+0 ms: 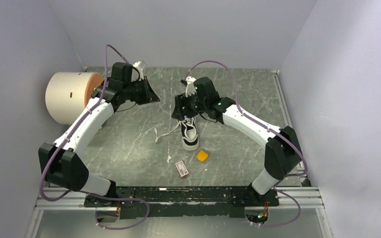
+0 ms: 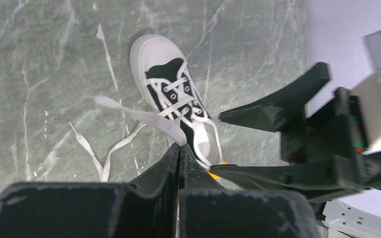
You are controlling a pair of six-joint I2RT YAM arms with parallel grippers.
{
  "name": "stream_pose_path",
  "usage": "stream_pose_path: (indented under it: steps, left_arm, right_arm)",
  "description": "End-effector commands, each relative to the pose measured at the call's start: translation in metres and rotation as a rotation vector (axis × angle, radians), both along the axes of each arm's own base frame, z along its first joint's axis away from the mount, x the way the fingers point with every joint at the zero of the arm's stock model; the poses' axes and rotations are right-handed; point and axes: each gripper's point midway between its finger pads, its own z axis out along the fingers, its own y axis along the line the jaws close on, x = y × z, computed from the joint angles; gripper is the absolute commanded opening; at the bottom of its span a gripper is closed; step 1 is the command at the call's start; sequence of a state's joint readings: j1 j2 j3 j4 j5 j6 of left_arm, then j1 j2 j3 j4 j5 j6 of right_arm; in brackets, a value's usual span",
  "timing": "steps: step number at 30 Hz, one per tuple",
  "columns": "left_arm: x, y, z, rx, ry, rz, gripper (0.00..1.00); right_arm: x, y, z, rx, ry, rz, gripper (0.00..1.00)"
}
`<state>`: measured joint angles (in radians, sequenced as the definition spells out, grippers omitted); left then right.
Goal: Tie the shoes
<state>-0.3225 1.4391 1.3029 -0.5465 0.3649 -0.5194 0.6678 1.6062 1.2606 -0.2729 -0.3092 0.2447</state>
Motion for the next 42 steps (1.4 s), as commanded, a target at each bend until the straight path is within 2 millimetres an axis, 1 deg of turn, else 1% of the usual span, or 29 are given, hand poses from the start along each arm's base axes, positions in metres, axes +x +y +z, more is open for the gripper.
stream_pose_path:
  steps: [1, 3, 4, 6, 7, 9, 11, 12, 14, 16, 18, 20, 23, 25, 27, 28, 31, 33, 35, 37, 42]
  left_arm:
    - [0.004, -0.013, 0.041, -0.071, -0.072, -0.039, 0.05]
    - [0.004, -0.011, 0.036, -0.057, -0.051, -0.034, 0.05]
    - [0.002, -0.009, 0.031, -0.045, -0.032, -0.03, 0.05]
    - [-0.005, -0.005, 0.02, -0.023, 0.011, -0.022, 0.05]
    - [-0.011, -0.004, 0.014, -0.021, 0.03, -0.021, 0.05]
    - [-0.025, -0.002, 0.001, -0.028, 0.069, -0.023, 0.05]
    - [-0.041, 0.001, -0.018, -0.033, 0.123, -0.019, 0.05]
    - [-0.05, 0.004, -0.031, -0.029, 0.158, -0.015, 0.05]
    - [-0.064, 0.009, -0.047, -0.012, 0.202, -0.006, 0.05]
    - [-0.072, 0.013, -0.057, 0.004, 0.226, -0.004, 0.05]
    - [-0.075, 0.013, -0.058, 0.001, 0.218, -0.014, 0.05]
    - [-0.073, 0.012, -0.051, -0.009, 0.195, -0.023, 0.05]
    - [-0.072, 0.017, -0.042, 0.015, 0.169, -0.008, 0.05]
    - [-0.075, 0.021, -0.04, 0.032, 0.161, -0.002, 0.05]
    - [-0.083, 0.024, -0.045, 0.04, 0.177, -0.006, 0.05]
    - [-0.089, 0.024, -0.052, 0.041, 0.199, -0.012, 0.05]
    - [-0.111, 0.026, -0.077, 0.035, 0.29, -0.022, 0.05]
    - [-0.119, 0.025, -0.086, 0.019, 0.322, -0.019, 0.05]
    - [-0.122, 0.024, -0.09, 0.005, 0.335, -0.016, 0.05]
    - [-0.122, 0.025, -0.091, 0.006, 0.332, -0.013, 0.05]
    - [-0.121, 0.028, -0.097, 0.034, 0.334, -0.017, 0.05]
  right_arm:
    - [0.011, 0.012, 0.011, 0.018, -0.037, 0.041, 0.68]
    - [0.018, 0.007, -0.001, -0.027, -0.008, -0.007, 0.66]
    - [0.024, 0.006, -0.004, -0.052, -0.005, -0.021, 0.63]
    - [0.028, 0.001, -0.018, -0.117, 0.024, -0.036, 0.58]
    - [0.03, 0.001, -0.02, -0.129, 0.026, -0.039, 0.56]
    - [0.035, 0.004, -0.018, -0.132, 0.018, -0.038, 0.55]
    - [0.04, 0.008, -0.016, -0.131, 0.01, -0.036, 0.54]
    - [0.042, 0.009, -0.017, -0.131, 0.01, -0.038, 0.54]
    - [0.046, 0.012, -0.023, -0.136, 0.02, -0.04, 0.54]
    - [0.04, 0.021, -0.028, -0.126, 0.044, 0.015, 0.54]
    - [0.024, 0.036, -0.032, -0.111, 0.057, 0.116, 0.53]
    - [0.014, 0.043, -0.039, -0.127, 0.044, 0.156, 0.53]
    - [0.013, 0.044, -0.053, -0.133, 0.043, 0.169, 0.53]
    - [0.016, 0.046, -0.064, -0.169, 0.026, 0.178, 0.51]
    - [0.021, 0.047, -0.078, -0.25, 0.008, 0.173, 0.49]
    - [0.021, 0.05, -0.084, -0.274, 0.002, 0.188, 0.48]
    - [0.014, 0.064, -0.102, -0.334, -0.031, 0.263, 0.46]
    - [0.007, 0.069, -0.116, -0.38, -0.039, 0.297, 0.43]
    - [-0.004, 0.074, -0.127, -0.401, -0.043, 0.343, 0.43]
    - [-0.012, 0.078, -0.131, -0.407, -0.062, 0.379, 0.44]
    - [-0.024, 0.082, -0.143, -0.394, -0.045, 0.42, 0.46]
